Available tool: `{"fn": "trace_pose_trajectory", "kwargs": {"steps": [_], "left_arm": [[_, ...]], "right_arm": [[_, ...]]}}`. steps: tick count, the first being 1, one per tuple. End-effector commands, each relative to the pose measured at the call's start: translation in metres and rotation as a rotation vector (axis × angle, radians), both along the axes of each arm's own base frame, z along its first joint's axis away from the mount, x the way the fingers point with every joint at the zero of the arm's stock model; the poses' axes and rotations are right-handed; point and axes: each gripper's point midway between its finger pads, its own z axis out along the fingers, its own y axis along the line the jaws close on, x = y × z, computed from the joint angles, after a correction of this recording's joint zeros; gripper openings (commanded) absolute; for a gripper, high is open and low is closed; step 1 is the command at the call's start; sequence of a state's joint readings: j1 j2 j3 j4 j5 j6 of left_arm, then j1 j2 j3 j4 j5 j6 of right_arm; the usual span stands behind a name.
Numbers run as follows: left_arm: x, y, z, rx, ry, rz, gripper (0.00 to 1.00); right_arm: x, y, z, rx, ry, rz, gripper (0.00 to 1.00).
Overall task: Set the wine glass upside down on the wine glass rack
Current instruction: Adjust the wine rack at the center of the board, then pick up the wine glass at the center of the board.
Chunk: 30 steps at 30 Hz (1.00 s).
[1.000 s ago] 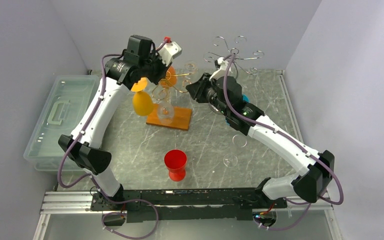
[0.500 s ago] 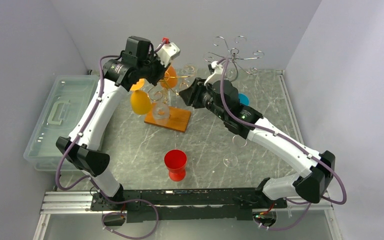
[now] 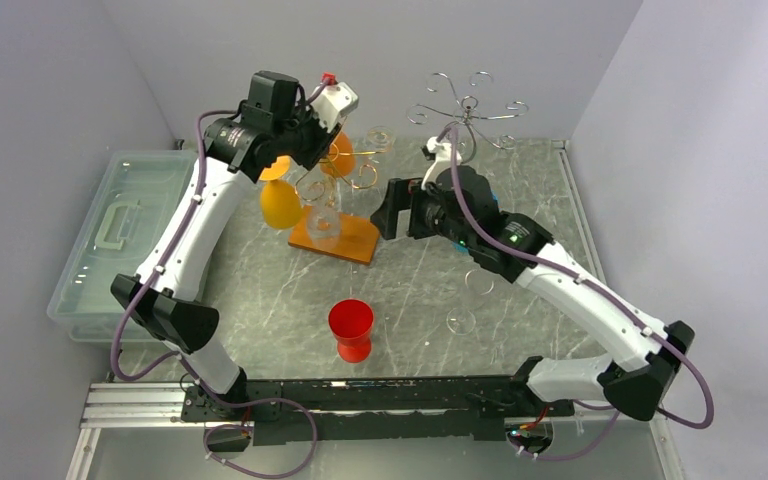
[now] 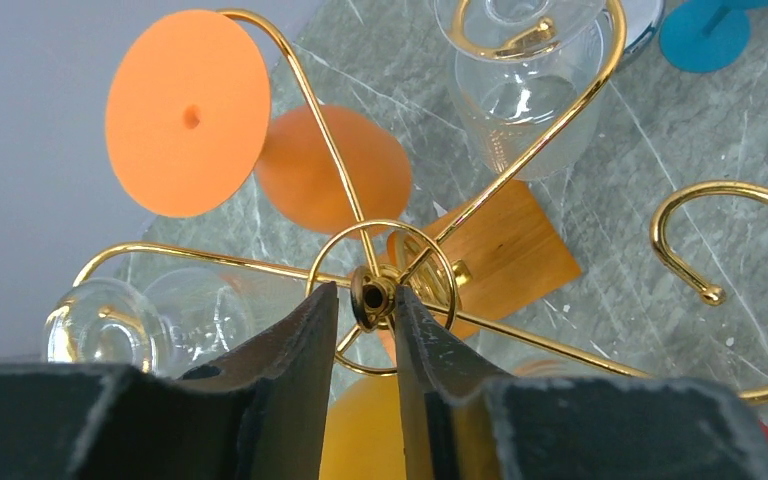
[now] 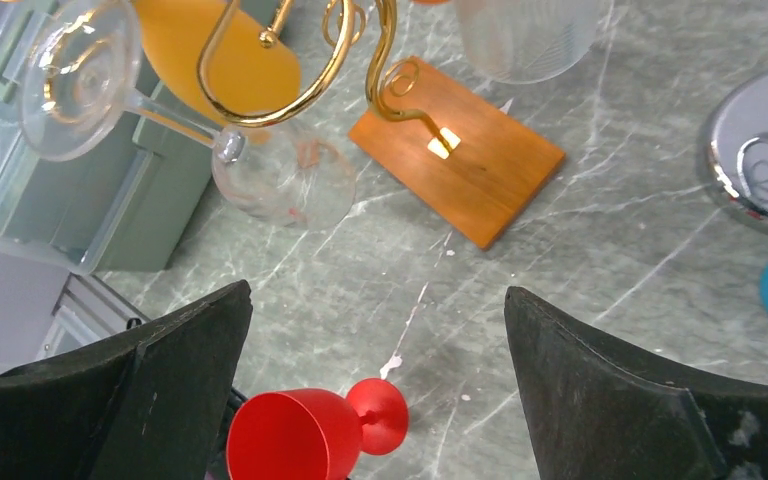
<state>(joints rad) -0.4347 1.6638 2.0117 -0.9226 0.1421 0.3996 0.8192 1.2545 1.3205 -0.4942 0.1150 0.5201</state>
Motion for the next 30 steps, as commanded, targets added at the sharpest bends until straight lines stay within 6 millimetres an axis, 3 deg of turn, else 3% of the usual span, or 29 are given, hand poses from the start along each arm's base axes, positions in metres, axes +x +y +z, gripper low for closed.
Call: {"fn": "trace_pose_trajectory", "kwargs": {"steps": [1, 9, 13, 19, 22, 26, 30], "left_arm": [[-0.010, 0.006, 0.052, -0.075, -0.112, 0.000, 0.37], [-0.028, 0.004, 0.066, -0.125, -0.106, -0.022, 0.44], [-0.041, 0.007, 0.079, -0.149, -0.109, -0.027, 0.45], [-0.069, 0.015, 0.101, -0.189, -0.124, -0.031, 0.58], [-0.083, 0.019, 0.098, -0.191, -0.115, -0.045, 0.73], [-0.096, 0.027, 0.086, -0.154, -0.101, -0.051, 0.84], [-0.101, 0.036, 0.071, -0.114, -0.076, -0.030, 0.88]], "right_arm": [[-0.005, -0.031, 0.045, 0.015, -0.087, -0.040, 1.00], [0.002, -0.090, 0.030, -0.006, -0.002, -0.215, 0.99], [-0.002, -0.118, 0.007, -0.056, 0.090, -0.290, 0.87], [-0.022, -0.153, -0.030, -0.185, 0.201, -0.362, 0.75], [-0.034, -0.166, -0.039, -0.219, 0.223, -0.385, 0.72], [-0.049, -0.179, -0.047, -0.281, 0.262, -0.391, 0.70], [-0.064, -0.192, -0.054, -0.331, 0.296, -0.399, 0.67]]}}
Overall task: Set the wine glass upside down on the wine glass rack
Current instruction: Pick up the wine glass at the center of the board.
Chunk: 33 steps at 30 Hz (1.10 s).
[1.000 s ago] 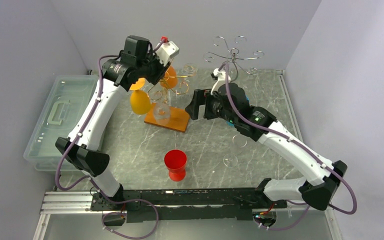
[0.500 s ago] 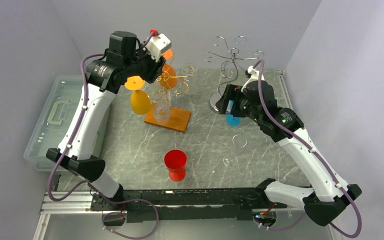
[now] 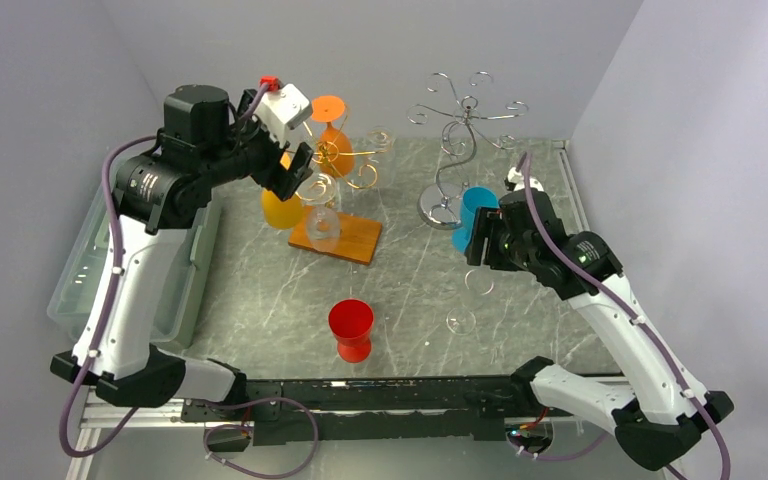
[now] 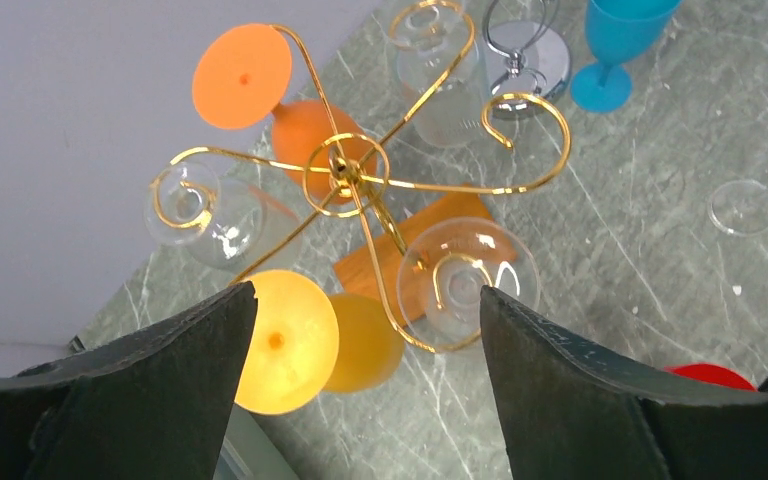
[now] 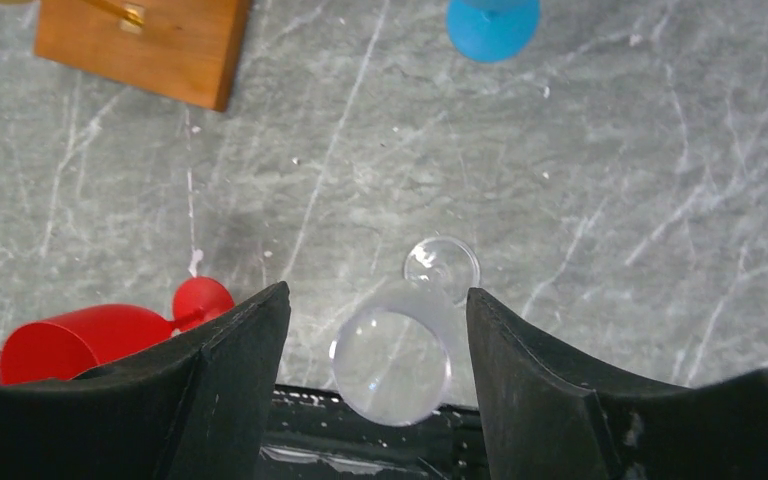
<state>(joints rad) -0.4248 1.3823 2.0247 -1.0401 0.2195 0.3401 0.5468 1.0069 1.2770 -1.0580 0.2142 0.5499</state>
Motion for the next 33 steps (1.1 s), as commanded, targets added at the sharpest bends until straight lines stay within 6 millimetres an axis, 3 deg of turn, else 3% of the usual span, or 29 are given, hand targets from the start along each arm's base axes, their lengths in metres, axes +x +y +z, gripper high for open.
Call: {"fn": "trace_pose_trajectory", "kwargs": {"steps": [1, 7, 17, 24, 29, 33], "left_arm": [[-0.010, 0.006, -0.017, 0.035, 0.045, -0.003, 0.88], [-0.015, 0.005, -0.022, 0.040, 0.062, -0.021, 0.90], [-0.024, 0.007, -0.031, 0.057, 0.103, -0.034, 0.87], [-0.025, 0.009, -0.022, 0.048, 0.087, -0.023, 0.87], [-0.027, 0.014, -0.017, 0.058, 0.067, -0.015, 0.87], [-0.030, 0.016, -0.016, 0.067, 0.059, -0.015, 0.88]], "right_arm": [[-0.023, -0.025, -0.010, -0.085, 0.064, -0.031, 0.67], [-0.026, -0.031, -0.021, -0.129, 0.093, -0.030, 0.64], [0.002, -0.023, 0.006, -0.116, -0.008, -0.034, 0.60], [0.061, -0.035, 0.018, -0.142, -0.117, -0.134, 0.59], [0.107, -0.051, 0.016, -0.120, -0.162, -0.227, 0.57], [0.132, -0.064, 0.010, -0.104, -0.197, -0.292, 0.55]]}}
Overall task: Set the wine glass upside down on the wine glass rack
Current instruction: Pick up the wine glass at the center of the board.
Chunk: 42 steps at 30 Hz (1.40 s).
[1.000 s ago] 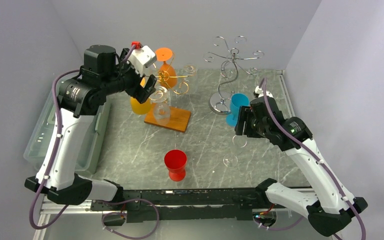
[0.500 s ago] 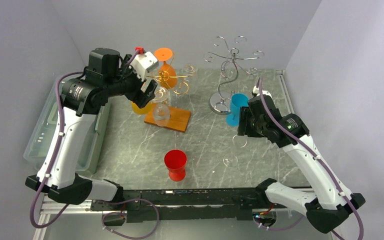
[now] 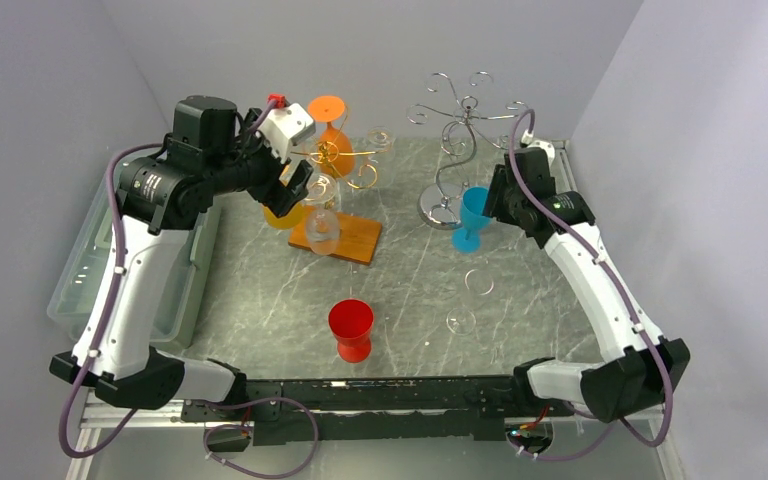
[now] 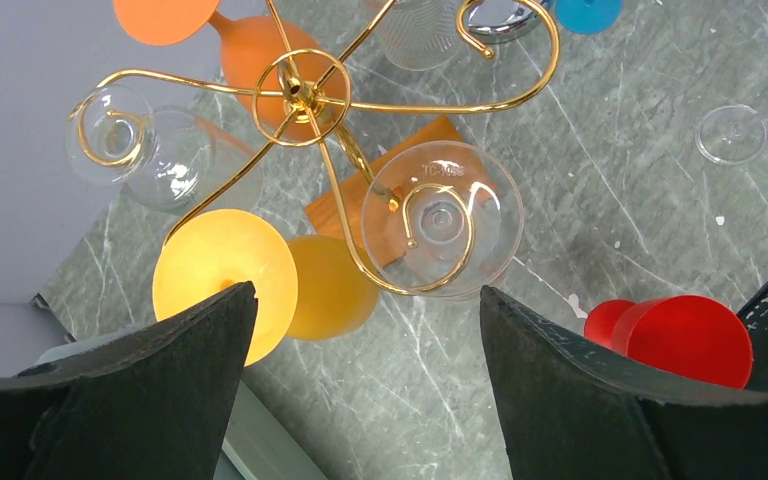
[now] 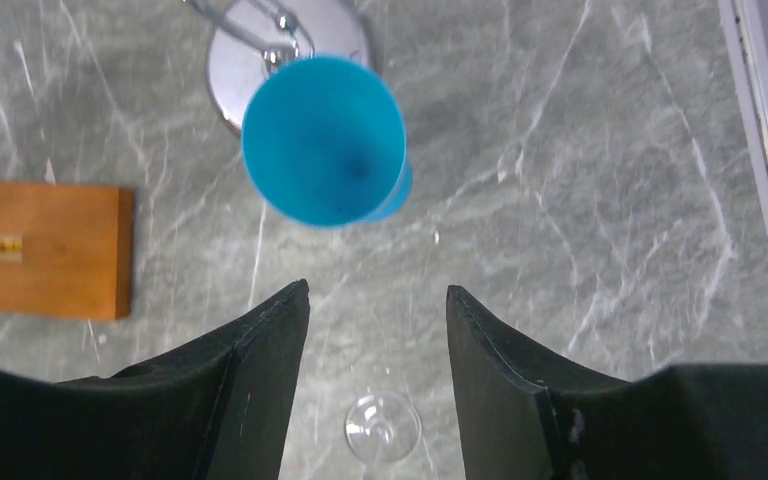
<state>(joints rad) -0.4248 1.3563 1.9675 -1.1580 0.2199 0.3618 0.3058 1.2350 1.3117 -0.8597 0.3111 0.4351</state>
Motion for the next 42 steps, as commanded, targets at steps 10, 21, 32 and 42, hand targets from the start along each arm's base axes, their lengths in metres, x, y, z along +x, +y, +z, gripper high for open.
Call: {"fn": "trace_pose_trajectory", "kwargs": {"steps": [10, 21, 32, 42], "left_arm": [[-0.013, 0.008, 0.021, -0.010, -0.074, -0.009, 0.88], [-0.011, 0.006, 0.021, -0.006, -0.069, -0.015, 0.88], [-0.008, 0.005, 0.021, -0.005, -0.067, -0.013, 0.89], [-0.010, 0.009, 0.021, 0.009, -0.068, -0.002, 0.89]], "right_arm": [[0.042, -0.011, -0.002, 0.042, -0.135, -0.052, 0.53], [-0.010, 0.098, 0.037, 0.154, -0.211, 0.347, 0.49], [-0.105, 0.208, 0.022, 0.212, -0.029, 0.950, 0.56], [-0.143, 0.267, -0.036, 0.190, 0.079, 1.087, 0.66]]}}
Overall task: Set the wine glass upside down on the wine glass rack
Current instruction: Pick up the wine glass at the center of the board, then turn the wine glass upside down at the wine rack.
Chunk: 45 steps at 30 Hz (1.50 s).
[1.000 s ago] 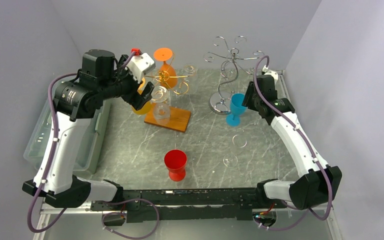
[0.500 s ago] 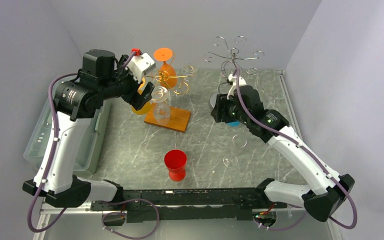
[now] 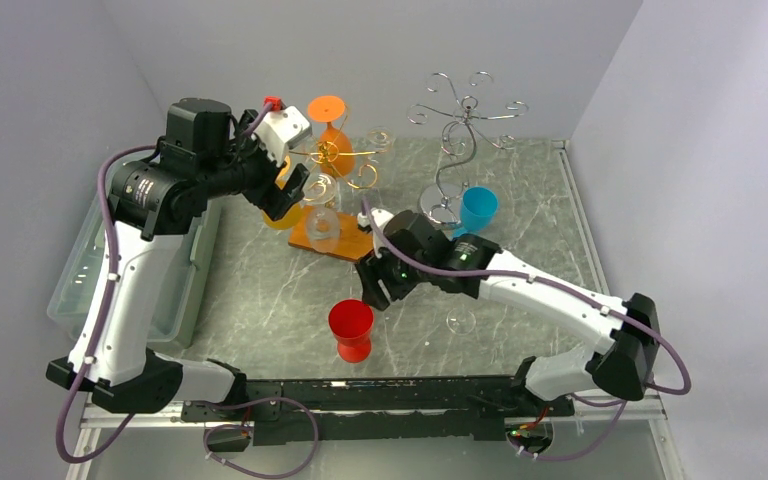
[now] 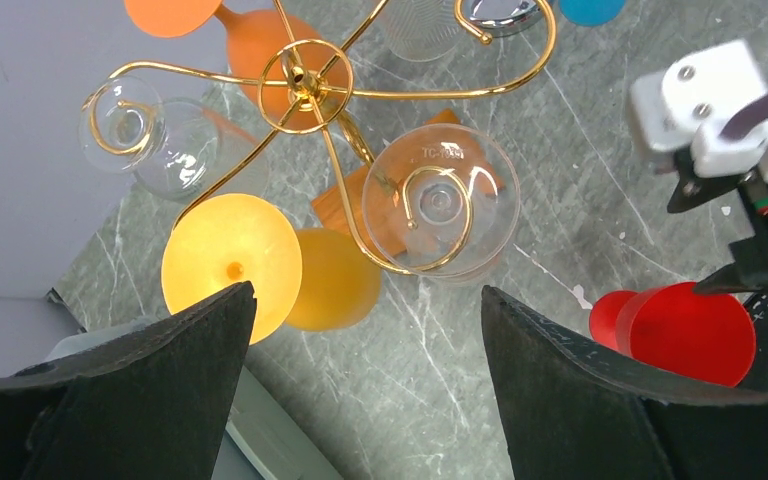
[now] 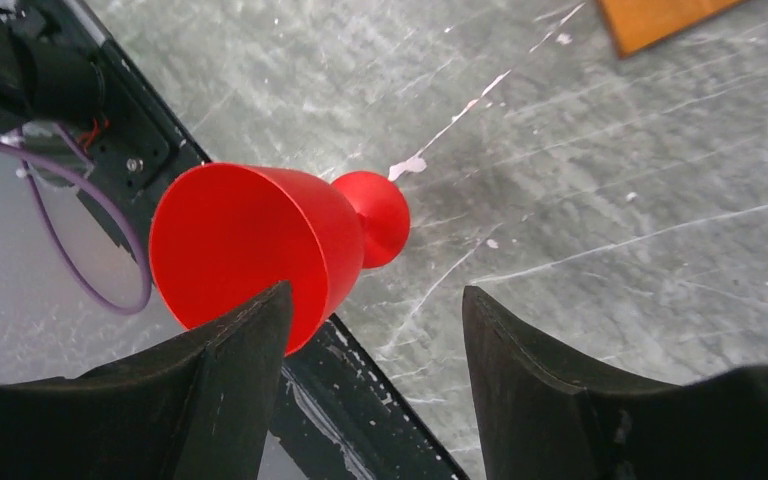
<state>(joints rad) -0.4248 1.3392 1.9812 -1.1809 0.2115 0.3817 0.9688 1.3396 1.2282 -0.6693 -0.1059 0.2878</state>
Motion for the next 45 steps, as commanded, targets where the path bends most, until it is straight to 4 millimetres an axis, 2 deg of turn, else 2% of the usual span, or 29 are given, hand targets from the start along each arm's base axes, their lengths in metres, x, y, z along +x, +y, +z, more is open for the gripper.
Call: {"fn": "trace_pose_trajectory", "kwargs": {"steps": [1, 5, 7, 11, 14, 17, 18, 25, 29, 33, 38, 41, 45], "left_arm": [[-0.003, 0.004, 0.015, -0.005, -0.048, 0.000, 0.89], [-0.003, 0.004, 0.015, 0.000, -0.046, -0.001, 0.89], [-0.003, 0.004, 0.014, -0.001, -0.044, -0.002, 0.89], [-0.004, 0.003, 0.015, -0.008, -0.042, -0.004, 0.89], [-0.005, 0.003, 0.018, -0.014, -0.041, -0.003, 0.91], [-0.007, 0.001, 0.018, -0.022, -0.029, -0.009, 0.94], [-0.009, 0.000, 0.018, -0.029, -0.024, -0.017, 0.95], [-0.020, -0.015, 0.025, -0.099, 0.001, -0.085, 0.98], [-0.027, -0.026, 0.028, -0.151, 0.033, -0.132, 0.98], [-0.033, -0.036, 0.032, -0.194, 0.057, -0.181, 0.97], [-0.036, -0.050, 0.030, -0.243, 0.123, -0.229, 0.92], [-0.039, -0.059, 0.027, -0.283, 0.171, -0.261, 0.91], [-0.044, -0.070, 0.028, -0.325, 0.213, -0.315, 0.93]], "right_arm": [[-0.006, 0.020, 0.002, 0.065, -0.014, 0.028, 0.66], [-0.015, 0.024, -0.020, 0.031, 0.016, 0.034, 0.65], [-0.020, 0.025, -0.031, 0.023, 0.029, 0.030, 0.61], [-0.018, 0.022, -0.047, 0.007, 0.027, -0.023, 0.39], [-0.008, 0.015, -0.037, 0.021, -0.026, -0.080, 0.22], [0.008, -0.001, 0.003, 0.046, -0.141, -0.145, 0.02], [0.013, -0.009, 0.021, 0.067, -0.180, -0.164, 0.00], [0.038, -0.074, 0.151, 0.270, -0.404, -0.293, 0.00], [0.040, -0.090, 0.211, 0.390, -0.513, -0.314, 0.00], [0.043, -0.087, 0.245, 0.447, -0.571, -0.315, 0.00], [0.047, -0.081, 0.278, 0.543, -0.638, -0.310, 0.00], [0.048, -0.078, 0.291, 0.585, -0.671, -0.304, 0.00], [0.052, -0.072, 0.298, 0.608, -0.691, -0.296, 0.00]]}}
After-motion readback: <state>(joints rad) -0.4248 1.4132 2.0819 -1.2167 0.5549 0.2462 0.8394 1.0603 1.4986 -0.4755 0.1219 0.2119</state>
